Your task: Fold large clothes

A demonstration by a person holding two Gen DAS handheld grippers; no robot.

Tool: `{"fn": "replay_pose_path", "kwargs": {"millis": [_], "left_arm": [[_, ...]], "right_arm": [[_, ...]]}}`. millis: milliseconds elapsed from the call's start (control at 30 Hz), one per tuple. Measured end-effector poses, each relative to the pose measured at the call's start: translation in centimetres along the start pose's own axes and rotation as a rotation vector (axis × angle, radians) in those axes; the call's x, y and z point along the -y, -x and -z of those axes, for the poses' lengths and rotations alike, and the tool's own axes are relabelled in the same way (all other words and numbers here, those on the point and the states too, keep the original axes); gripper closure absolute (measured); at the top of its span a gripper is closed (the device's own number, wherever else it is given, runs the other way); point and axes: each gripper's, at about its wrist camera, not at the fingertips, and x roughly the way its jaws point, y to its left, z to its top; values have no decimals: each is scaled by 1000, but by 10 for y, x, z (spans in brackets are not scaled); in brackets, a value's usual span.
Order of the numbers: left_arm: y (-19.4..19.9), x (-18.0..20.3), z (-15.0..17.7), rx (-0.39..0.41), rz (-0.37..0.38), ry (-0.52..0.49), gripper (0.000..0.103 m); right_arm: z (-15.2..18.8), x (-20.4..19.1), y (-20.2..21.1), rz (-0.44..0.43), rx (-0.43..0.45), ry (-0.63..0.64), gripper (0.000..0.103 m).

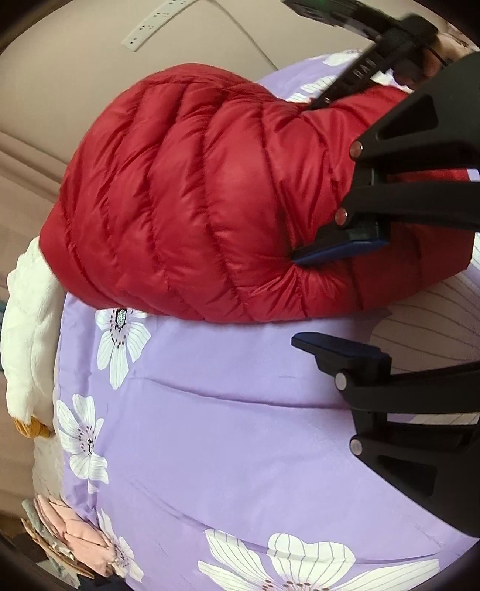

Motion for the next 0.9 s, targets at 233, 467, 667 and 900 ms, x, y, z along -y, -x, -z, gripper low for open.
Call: {"fn": "replay_pose_path", "kwargs": {"millis": [233,467,667,900], "left_arm": [[19,-5,-34,53,-12,5,66],[1,16,-96,82,-93,-19,66],[-9,28,-122,139,-109,-19,66],[-84,6,-127,-7,-131,82,65]], "right_arm": [[-7,-7,26,-7,34,-13,80],[-53,-28,75,-82,214,-38,80],[-107,-74,14,-103,120,11,80],[-88,-61,-31,-42,66,-71,80]]}}
